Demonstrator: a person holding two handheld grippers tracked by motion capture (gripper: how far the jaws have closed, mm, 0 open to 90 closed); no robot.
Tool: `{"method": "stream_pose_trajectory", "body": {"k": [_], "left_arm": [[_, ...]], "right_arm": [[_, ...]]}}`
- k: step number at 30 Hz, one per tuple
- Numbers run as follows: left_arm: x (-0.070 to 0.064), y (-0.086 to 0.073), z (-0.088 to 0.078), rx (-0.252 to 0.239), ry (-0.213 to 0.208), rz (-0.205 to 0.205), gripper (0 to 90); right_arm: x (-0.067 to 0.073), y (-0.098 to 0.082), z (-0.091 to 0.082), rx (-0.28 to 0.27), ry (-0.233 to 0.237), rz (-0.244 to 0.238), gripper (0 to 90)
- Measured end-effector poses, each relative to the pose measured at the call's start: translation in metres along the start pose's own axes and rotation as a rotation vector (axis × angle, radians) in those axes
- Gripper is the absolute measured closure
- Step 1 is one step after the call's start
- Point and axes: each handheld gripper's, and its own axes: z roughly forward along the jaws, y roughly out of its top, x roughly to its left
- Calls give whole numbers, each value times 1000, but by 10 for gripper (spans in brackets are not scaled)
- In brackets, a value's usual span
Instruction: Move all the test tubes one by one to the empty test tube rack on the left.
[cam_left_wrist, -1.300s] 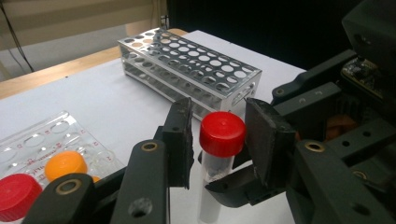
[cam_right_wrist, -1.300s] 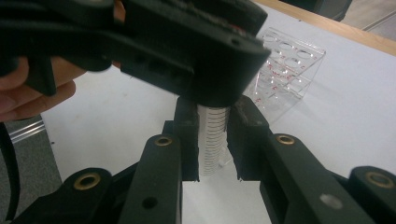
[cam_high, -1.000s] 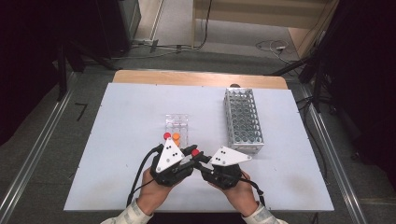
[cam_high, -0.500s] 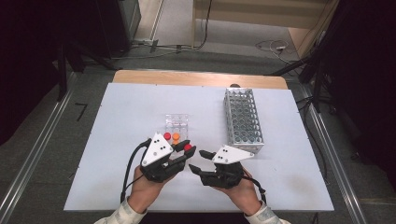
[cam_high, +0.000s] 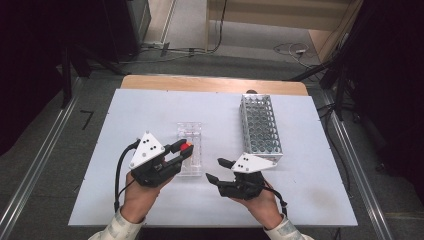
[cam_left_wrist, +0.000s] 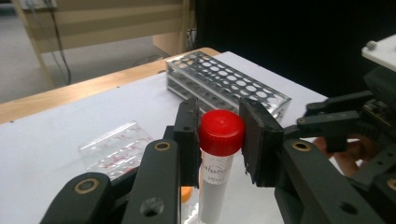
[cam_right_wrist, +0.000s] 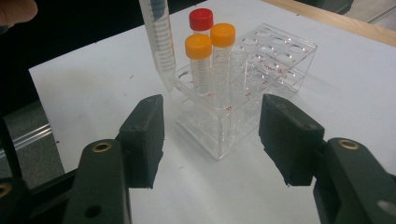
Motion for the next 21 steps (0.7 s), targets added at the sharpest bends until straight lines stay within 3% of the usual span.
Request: {"method": "stream_pose_trajectory", "body": {"k": [7, 21], "left_arm": [[8, -1, 0, -8, 60, 3, 703], [14, -12, 12, -7, 110, -5, 701]], "right_arm": [[-1, 0, 0, 1, -7, 0, 388], [-1, -1, 1, 5, -12, 0, 390]]}}
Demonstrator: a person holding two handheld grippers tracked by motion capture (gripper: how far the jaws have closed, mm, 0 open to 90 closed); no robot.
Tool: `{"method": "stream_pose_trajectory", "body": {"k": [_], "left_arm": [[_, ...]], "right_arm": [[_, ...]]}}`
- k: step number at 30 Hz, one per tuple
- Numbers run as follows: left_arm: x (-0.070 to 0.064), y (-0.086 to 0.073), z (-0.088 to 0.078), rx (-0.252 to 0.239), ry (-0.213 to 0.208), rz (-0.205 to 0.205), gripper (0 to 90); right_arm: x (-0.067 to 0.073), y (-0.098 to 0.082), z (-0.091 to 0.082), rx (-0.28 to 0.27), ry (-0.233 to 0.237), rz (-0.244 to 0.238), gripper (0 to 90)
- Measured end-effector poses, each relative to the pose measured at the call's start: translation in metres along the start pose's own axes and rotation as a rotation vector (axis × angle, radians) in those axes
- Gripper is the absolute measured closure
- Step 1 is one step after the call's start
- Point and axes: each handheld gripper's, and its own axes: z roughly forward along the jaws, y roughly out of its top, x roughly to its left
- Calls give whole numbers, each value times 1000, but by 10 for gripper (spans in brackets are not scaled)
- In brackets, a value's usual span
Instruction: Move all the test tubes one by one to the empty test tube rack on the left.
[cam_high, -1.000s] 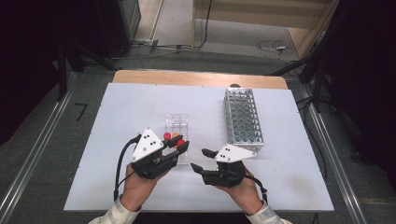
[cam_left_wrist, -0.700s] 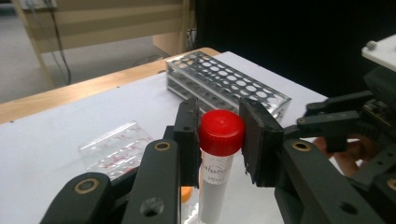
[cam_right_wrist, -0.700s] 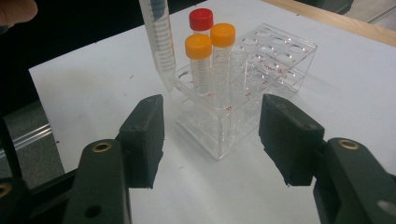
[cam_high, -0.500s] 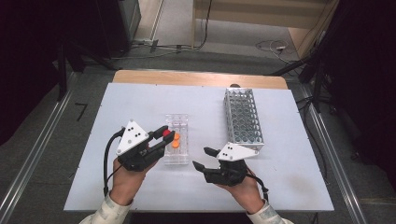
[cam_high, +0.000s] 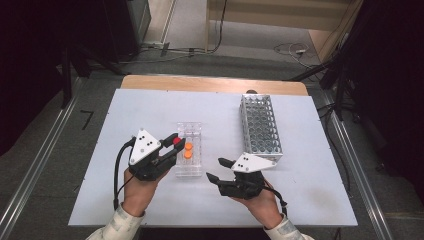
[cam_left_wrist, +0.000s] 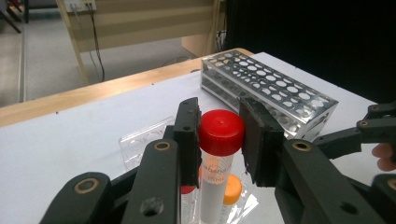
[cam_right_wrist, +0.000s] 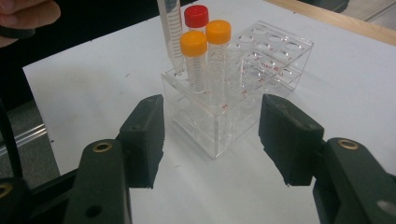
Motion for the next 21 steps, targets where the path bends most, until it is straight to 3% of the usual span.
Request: {"method": "stream_pose_trajectory", "body": {"k": [21], "left_arm": [[0, -19, 14, 57, 25, 2, 699]], "right_arm": [[0, -1, 1, 5, -2, -3, 390]]}}
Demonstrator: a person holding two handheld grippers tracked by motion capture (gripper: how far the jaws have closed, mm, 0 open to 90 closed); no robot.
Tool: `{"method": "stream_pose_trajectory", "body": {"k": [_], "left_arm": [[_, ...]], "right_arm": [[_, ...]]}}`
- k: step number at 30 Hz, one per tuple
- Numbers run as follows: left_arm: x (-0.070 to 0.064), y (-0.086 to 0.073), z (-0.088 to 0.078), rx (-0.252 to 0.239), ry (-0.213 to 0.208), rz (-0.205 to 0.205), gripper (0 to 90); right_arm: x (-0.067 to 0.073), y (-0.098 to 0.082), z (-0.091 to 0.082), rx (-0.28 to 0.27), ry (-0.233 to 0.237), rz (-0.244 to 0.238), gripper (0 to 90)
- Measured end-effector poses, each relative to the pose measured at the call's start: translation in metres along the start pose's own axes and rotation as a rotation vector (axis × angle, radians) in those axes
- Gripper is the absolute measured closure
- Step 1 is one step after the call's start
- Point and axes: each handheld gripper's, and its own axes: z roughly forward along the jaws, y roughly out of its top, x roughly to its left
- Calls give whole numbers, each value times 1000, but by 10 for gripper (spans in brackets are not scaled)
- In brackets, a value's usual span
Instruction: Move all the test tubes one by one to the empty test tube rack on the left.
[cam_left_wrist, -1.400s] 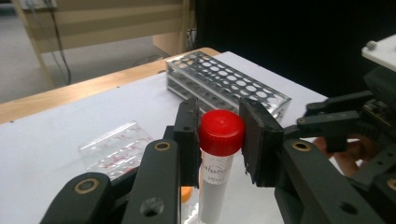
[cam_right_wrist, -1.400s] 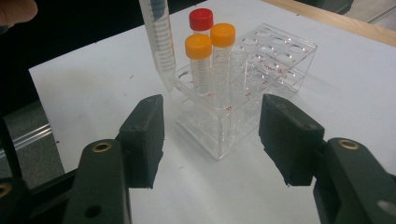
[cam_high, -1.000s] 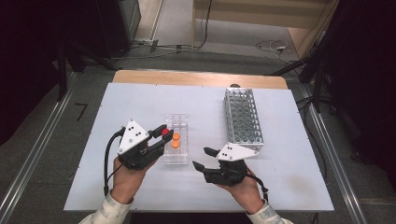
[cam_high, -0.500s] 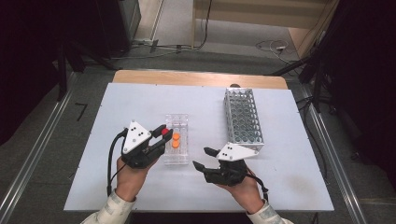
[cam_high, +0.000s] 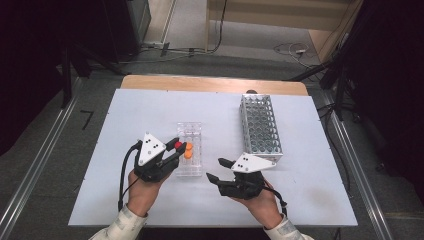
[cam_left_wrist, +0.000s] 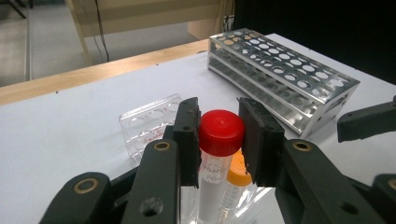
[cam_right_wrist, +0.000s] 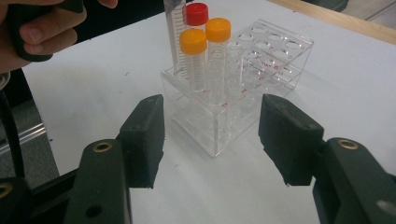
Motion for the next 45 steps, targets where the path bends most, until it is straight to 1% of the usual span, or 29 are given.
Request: {"method": "stream_pose_trajectory", "body": {"k": [4, 9, 14, 18, 27, 30, 35, 38, 40, 45], "left_arm": [[-1, -2, 1, 4, 1, -5, 698], [0, -6, 2, 23, 2, -3, 694], [-1, -7, 2, 27, 1, 3, 693], [0, -9, 2, 31, -1, -3, 693], [-1, -8, 2, 30, -6, -10, 640], [-1, -8, 1, 30, -10, -8, 635], [-1, -6, 0, 21, -17, -18, 586], [-1, -6, -1, 19, -22, -25, 518], [0, -5, -2, 18, -30, -31, 497], [1, -4, -3, 15, -27, -52, 413]], "right_arm": [[0, 0, 0, 0, -1, -1, 390], [0, 0, 0, 1, -1, -3, 390], [0, 0, 1, 2, -2, -4, 391], [0, -1, 2, 5, 0, -3, 391], [0, -1, 2, 4, -1, -4, 389], [0, -1, 2, 6, -3, 1, 374], [-1, -1, 2, 8, -8, 7, 348], [-2, -1, 2, 5, -11, 10, 338], [-3, -2, 2, 5, -12, 12, 337], [-6, -3, 2, 5, -19, 21, 332]]}}
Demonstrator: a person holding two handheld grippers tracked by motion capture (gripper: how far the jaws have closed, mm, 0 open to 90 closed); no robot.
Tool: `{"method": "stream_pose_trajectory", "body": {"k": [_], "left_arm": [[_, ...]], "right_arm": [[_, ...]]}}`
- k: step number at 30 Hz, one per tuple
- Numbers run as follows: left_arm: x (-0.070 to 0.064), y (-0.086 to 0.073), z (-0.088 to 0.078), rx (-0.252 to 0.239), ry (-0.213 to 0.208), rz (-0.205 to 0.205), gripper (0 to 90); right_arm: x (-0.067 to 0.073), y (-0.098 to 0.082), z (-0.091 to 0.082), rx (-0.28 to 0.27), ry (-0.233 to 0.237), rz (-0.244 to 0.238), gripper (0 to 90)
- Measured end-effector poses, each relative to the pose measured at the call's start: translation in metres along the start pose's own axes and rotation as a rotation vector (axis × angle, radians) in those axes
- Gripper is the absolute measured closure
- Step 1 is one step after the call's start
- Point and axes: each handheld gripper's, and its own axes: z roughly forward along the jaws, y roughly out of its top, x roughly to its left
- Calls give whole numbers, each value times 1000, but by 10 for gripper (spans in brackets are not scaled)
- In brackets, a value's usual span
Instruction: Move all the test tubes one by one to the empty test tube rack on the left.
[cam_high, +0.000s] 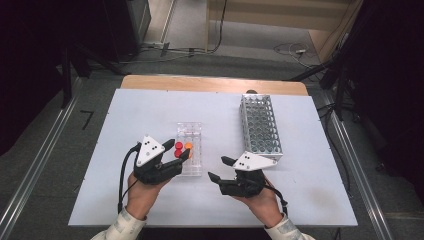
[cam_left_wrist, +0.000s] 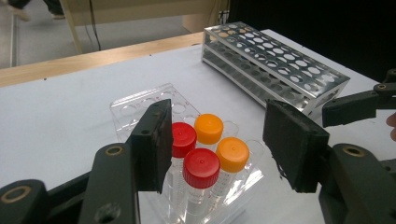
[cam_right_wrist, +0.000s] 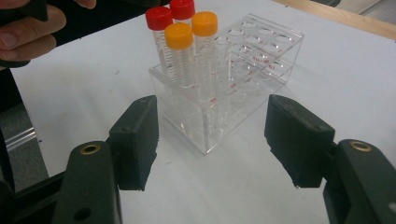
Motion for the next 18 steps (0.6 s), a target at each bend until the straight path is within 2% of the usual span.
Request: {"method": "stream_pose_trajectory", "body": {"k": [8, 18], "left_arm": [[10, -2, -7, -2, 29, -40, 254], [26, -17, -15, 3, 81, -60, 238]], "right_arm": [[-10, -2, -5, -10, -30, 18, 322], [-20, -4, -13, -27, -60, 36, 310]]}}
